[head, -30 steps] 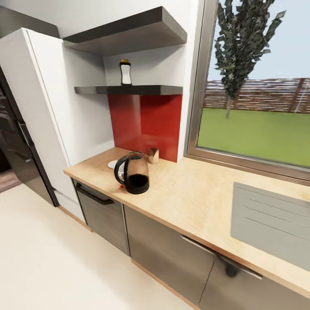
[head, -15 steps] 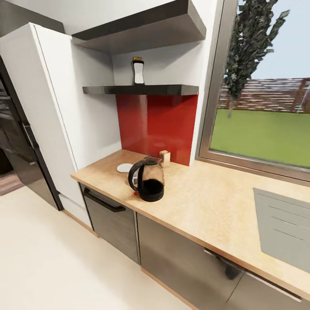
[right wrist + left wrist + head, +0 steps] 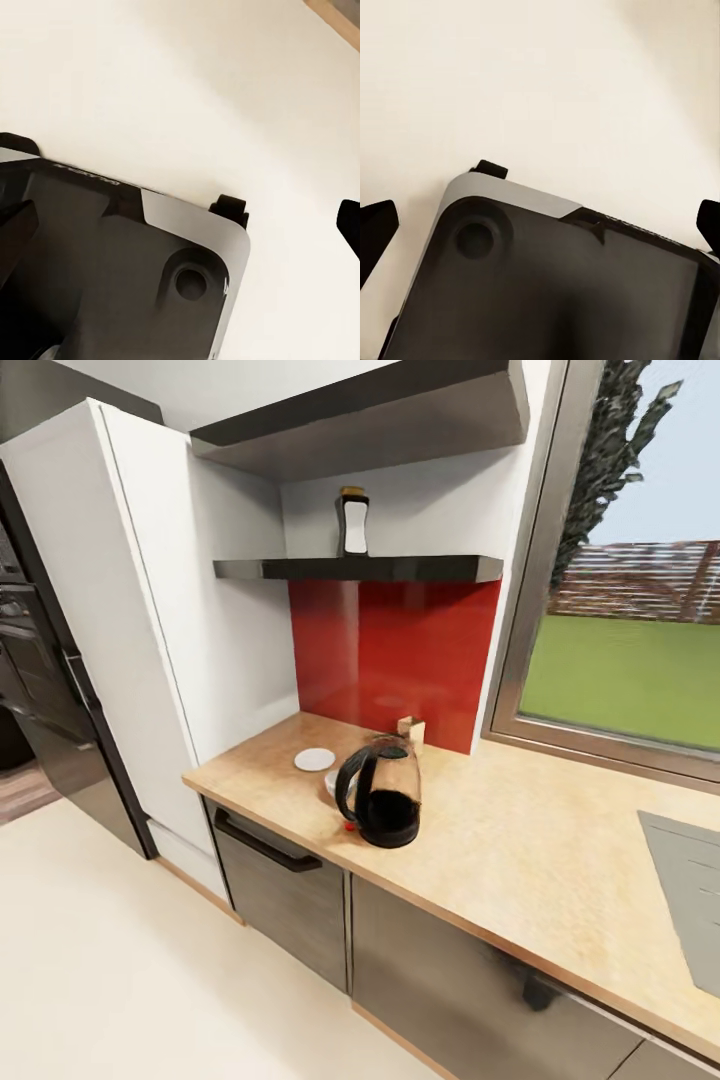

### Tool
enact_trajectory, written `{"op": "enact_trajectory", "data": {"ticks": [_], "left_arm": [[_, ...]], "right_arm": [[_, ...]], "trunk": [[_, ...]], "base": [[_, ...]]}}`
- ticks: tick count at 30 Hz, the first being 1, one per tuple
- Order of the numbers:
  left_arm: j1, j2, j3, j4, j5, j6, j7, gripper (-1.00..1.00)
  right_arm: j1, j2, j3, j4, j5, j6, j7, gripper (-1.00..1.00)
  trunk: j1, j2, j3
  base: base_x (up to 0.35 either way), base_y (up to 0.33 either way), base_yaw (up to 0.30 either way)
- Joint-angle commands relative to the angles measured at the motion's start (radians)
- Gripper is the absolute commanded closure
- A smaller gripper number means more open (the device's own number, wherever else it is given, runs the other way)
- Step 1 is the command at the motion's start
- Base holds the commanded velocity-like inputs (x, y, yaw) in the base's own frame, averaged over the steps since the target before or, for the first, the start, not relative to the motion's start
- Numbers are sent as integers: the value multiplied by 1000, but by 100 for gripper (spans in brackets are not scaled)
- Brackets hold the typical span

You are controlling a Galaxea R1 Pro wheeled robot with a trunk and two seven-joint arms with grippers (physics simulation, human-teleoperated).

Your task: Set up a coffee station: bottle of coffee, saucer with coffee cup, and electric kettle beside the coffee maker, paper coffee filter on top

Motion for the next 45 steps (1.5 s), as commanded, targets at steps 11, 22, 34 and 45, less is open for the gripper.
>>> {"op": "enact_trajectory", "data": {"ticks": [11,22,34,45], "left_arm": [[1,0,0,-2,10,-1,0,-100],[1,0,0,-2,10,-1,0,-100],[1,-1,0,-2,10,0,0,-100],[1,-1,0,-2,10,1,0,-100]], "right_arm": [[-2,0,8,4,-11,-3,5,-100],[-2,0,8,4,-11,-2,7,-100],[-2,0,8,4,-11,-2,9,-100],[-2,0,8,4,-11,-2,9,-100]], "trunk": [[0,-1,-1],[0,-1,2],[0,-1,11],[0,-1,21]], "base": [[101,295,0],[13,293,-62],[1,53,-210],[0,2,-229]]}}
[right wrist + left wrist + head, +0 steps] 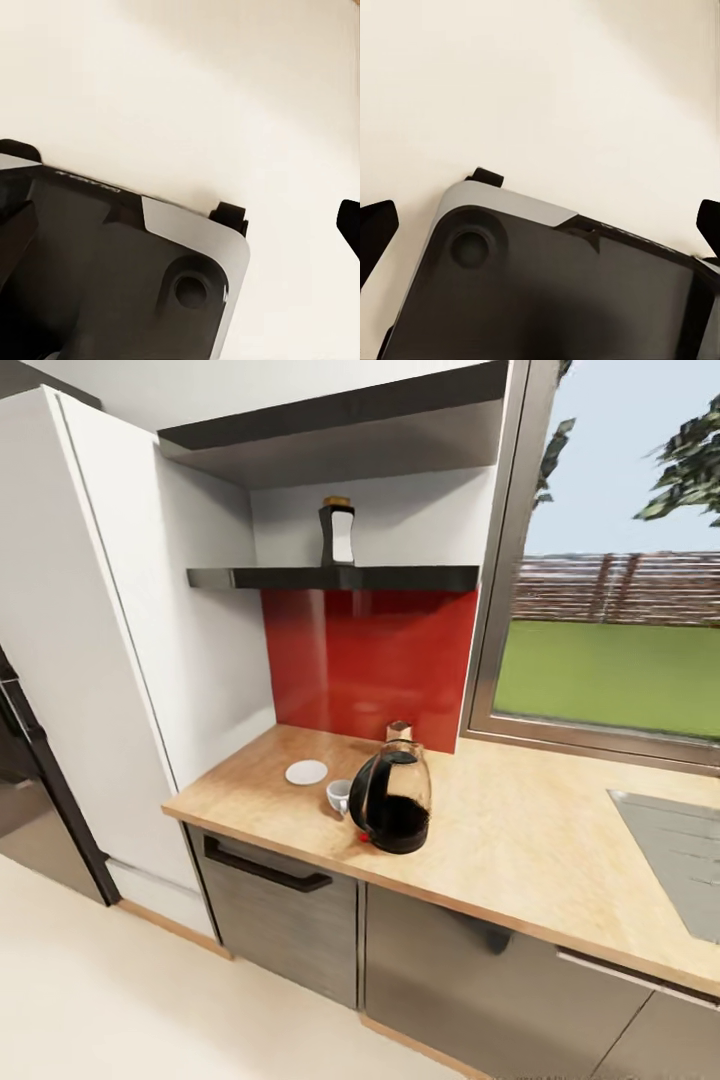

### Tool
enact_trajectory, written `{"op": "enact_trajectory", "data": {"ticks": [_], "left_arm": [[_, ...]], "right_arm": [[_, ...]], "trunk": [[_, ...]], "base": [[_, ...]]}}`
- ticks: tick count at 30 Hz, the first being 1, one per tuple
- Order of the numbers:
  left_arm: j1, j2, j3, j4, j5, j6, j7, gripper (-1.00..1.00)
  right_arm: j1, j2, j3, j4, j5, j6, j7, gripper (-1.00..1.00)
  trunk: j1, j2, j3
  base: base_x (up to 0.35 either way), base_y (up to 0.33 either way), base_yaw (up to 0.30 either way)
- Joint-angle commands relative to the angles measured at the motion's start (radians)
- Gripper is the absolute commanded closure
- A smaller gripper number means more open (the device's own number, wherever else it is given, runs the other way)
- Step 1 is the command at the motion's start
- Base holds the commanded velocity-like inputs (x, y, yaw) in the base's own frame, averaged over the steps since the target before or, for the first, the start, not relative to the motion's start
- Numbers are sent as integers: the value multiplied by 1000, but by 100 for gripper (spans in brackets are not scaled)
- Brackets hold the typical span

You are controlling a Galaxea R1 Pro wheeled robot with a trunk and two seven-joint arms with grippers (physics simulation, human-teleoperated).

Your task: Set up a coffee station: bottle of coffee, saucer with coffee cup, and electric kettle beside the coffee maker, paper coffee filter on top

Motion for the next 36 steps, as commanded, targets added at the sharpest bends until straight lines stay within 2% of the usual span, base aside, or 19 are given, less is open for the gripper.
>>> {"op": "enact_trajectory", "data": {"ticks": [1,8,21,28,36], "left_arm": [[1,-1,0,-2,10,-1,0,-100],[1,-1,0,-2,10,-1,-1,-100],[1,0,0,-2,10,-1,-1,-100],[1,0,0,-2,10,-1,-1,-100],[1,0,0,-2,10,-1,-1,-100]], "right_arm": [[-2,0,9,3,-11,-3,5,-100],[-2,0,9,3,-11,-2,5,-100],[0,-4,7,3,-11,-3,5,-100],[0,-4,7,3,-13,1,7,-100],[0,-4,7,3,-14,2,7,-100]], "trunk": [[0,-1,0],[0,-1,5],[0,-1,6],[0,-1,6],[0,-1,6]], "base": [[0,22,-229],[-31,139,-189],[-73,230,-25],[-12,59,-47],[-1,7,-222]]}}
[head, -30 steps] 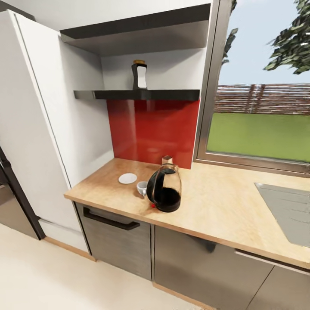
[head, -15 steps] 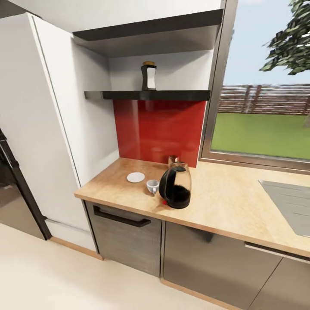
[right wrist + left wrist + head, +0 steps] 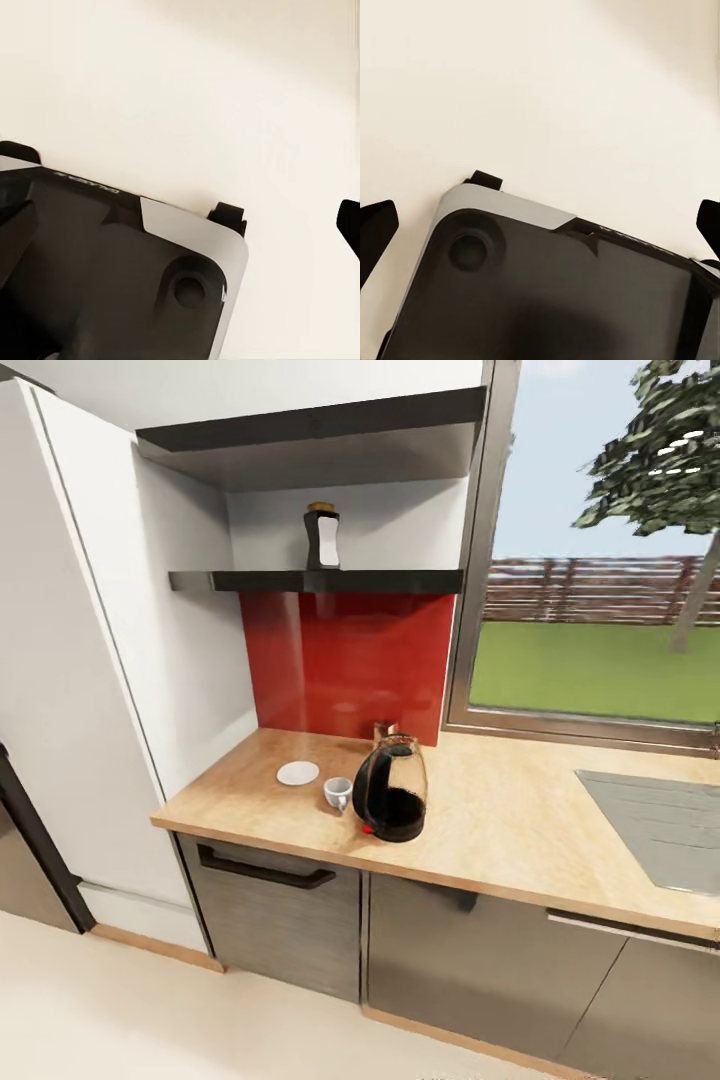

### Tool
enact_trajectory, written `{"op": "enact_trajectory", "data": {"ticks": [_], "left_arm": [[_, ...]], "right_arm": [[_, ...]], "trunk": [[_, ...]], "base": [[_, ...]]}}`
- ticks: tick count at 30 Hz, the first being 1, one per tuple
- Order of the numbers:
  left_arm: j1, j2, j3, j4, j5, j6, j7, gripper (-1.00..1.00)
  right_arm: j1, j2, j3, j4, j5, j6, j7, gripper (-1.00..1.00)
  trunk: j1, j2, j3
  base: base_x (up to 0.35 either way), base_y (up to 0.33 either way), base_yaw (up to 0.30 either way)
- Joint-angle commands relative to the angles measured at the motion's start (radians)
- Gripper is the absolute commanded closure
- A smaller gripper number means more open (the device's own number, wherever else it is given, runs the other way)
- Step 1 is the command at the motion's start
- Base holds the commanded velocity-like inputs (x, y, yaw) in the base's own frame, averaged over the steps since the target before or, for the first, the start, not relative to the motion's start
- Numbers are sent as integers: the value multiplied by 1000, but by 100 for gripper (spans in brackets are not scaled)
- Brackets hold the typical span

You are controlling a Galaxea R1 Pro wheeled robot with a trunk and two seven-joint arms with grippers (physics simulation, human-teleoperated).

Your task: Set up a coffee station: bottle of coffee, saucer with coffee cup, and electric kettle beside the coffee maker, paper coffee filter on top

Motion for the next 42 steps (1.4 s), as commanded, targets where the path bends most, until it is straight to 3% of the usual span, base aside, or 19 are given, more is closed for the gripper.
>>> {"op": "enact_trajectory", "data": {"ticks": [1,10,29,42], "left_arm": [[1,0,0,-2,10,-1,0,-100],[1,0,0,-2,10,-1,0,-100],[1,0,0,-2,10,-1,0,-100],[1,0,0,-2,10,-1,0,-100]], "right_arm": [[-2,0,8,3,-11,-2,5,-100],[-2,2,8,3,-10,-2,3,-100],[-2,2,9,3,-9,-2,3,-100],[-2,2,8,3,-9,-2,3,-100]], "trunk": [[0,-1,-1],[0,-1,-1],[0,-1,-1],[0,-1,-1]], "base": [[0,1,-256],[25,82,-223],[60,273,-33],[1,31,-219]]}}
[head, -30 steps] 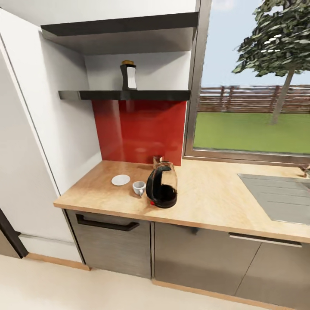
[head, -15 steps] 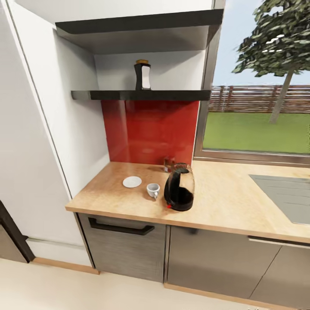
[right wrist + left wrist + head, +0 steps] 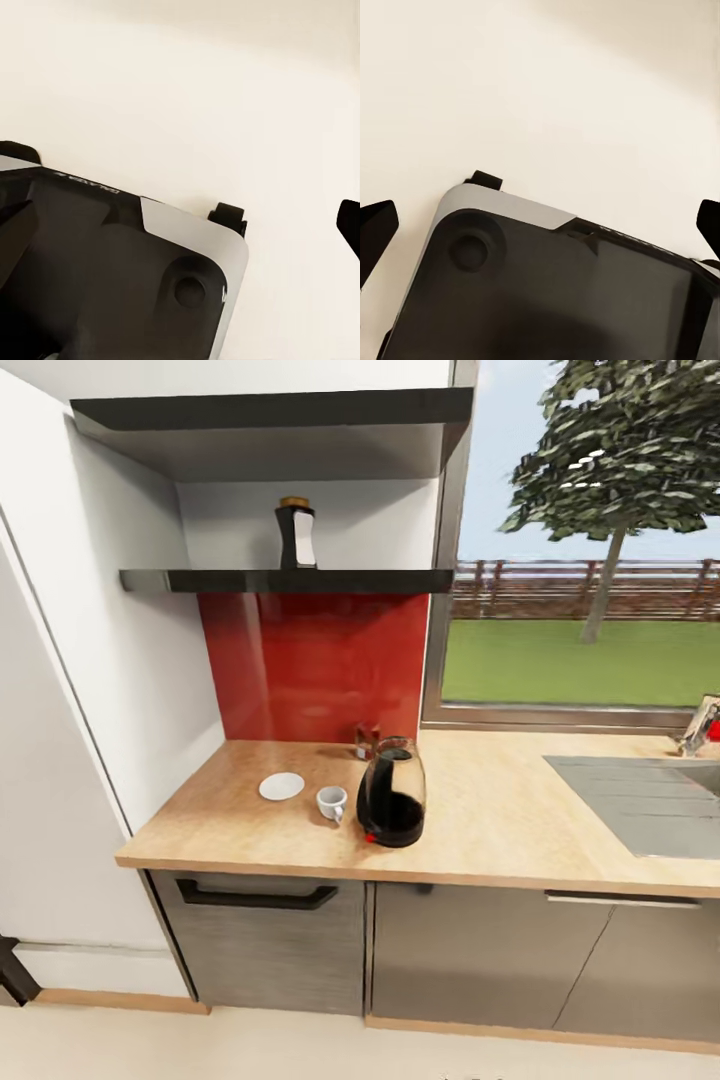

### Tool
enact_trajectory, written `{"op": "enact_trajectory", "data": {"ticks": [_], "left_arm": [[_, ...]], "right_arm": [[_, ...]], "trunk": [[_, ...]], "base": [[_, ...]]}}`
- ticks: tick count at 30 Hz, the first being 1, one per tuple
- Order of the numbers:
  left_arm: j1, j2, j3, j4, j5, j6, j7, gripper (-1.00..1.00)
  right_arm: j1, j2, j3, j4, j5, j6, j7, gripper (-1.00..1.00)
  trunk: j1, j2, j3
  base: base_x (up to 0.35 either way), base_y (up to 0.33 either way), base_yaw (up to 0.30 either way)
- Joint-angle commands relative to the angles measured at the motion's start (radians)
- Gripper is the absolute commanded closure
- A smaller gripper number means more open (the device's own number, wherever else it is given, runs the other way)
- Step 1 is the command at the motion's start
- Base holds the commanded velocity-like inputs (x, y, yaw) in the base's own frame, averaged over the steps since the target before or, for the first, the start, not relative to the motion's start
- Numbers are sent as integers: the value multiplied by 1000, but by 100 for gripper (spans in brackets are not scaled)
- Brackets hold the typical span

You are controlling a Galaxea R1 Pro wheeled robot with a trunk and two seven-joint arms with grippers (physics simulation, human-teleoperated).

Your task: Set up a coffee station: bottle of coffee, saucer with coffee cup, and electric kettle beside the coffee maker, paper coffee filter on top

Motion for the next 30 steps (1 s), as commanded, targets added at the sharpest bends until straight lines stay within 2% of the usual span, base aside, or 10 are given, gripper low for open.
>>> {"op": "enact_trajectory", "data": {"ticks": [1,15,24,30], "left_arm": [[1,-1,0,-2,10,-1,0,-100],[1,-1,0,-2,10,-1,0,-100],[1,-1,0,-2,10,-1,0,-100],[1,-1,0,-2,10,-1,0,-100]], "right_arm": [[-2,0,8,3,-11,-2,4,-100],[-2,0,8,4,-11,-2,3,-100],[-2,0,8,3,-11,-2,4,-100],[-2,0,8,4,-11,-2,3,-100]], "trunk": [[0,-1,-1],[0,-1,-1],[0,-1,-1],[0,-1,-1]], "base": [[0,112,-118],[0,258,-21],[-3,44,-186],[-132,3,-156]]}}
